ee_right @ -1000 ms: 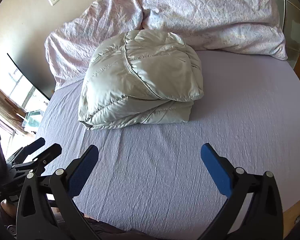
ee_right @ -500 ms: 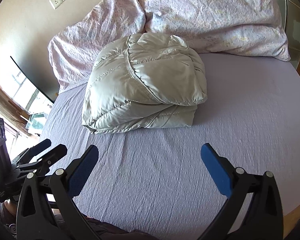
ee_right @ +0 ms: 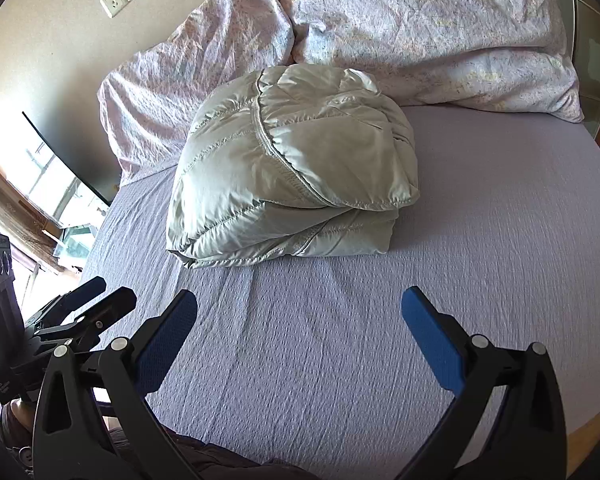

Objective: Fold large clothes

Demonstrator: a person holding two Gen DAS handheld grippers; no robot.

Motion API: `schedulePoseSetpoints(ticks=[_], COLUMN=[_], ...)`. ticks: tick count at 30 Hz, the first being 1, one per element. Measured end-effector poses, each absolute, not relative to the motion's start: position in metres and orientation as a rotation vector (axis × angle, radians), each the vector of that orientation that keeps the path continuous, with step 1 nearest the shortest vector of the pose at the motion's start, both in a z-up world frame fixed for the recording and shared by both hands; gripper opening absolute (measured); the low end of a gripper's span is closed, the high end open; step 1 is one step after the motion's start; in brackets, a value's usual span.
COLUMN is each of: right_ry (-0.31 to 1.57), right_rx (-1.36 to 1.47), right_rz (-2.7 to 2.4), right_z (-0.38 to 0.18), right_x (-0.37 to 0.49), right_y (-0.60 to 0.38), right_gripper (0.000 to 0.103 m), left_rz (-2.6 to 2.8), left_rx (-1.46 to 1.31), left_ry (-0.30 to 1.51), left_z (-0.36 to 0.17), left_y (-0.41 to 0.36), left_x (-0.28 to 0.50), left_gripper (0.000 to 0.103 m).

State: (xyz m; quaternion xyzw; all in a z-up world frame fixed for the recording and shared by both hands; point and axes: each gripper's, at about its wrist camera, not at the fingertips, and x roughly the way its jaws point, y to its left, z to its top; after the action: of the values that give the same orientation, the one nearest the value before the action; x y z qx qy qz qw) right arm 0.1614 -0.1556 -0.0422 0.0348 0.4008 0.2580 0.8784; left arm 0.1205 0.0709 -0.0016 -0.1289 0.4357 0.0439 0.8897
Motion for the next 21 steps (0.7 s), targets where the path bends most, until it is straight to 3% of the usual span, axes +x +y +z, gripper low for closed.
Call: schedulePoseSetpoints(ticks=[21], right_ry=[0.824], right_rx=[0.074], right_rz=[0.553], right_z=[-0.0394], right_x=[0.1604], right_y=[-0.1553], right_gripper=[0.102], left_rz=[0.086], left_rx=[-0.265], left_ry=[0.892], left_z=[0.0011], left_y=[0.0692], left_x=[0.1207], left_gripper=[0.101])
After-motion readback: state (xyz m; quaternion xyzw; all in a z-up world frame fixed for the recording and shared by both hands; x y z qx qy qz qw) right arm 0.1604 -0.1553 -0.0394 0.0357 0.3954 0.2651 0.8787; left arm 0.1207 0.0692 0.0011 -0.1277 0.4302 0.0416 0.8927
